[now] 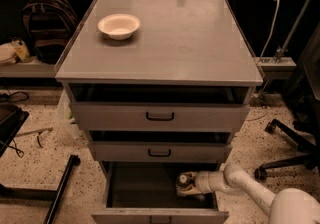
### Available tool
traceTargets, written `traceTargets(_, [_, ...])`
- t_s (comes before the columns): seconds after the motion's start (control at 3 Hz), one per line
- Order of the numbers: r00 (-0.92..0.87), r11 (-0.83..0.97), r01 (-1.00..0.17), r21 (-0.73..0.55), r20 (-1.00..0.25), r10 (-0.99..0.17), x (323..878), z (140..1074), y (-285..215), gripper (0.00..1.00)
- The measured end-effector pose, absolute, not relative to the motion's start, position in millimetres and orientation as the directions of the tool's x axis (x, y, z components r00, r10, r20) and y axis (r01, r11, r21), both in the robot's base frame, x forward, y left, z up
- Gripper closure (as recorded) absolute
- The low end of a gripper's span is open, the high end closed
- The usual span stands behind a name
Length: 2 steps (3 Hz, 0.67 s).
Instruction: Pick blue plastic bottle from bottom drawer and place on counter
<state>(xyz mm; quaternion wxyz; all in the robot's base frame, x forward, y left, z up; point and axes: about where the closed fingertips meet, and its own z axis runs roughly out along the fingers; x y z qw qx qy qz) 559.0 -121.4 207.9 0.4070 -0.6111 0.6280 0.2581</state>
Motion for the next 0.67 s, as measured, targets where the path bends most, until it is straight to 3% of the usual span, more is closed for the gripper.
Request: traceTargets(0.67, [0.069,0.107,-0.981,-0.163,-0.804,-0.591,544,262,-131,1.0])
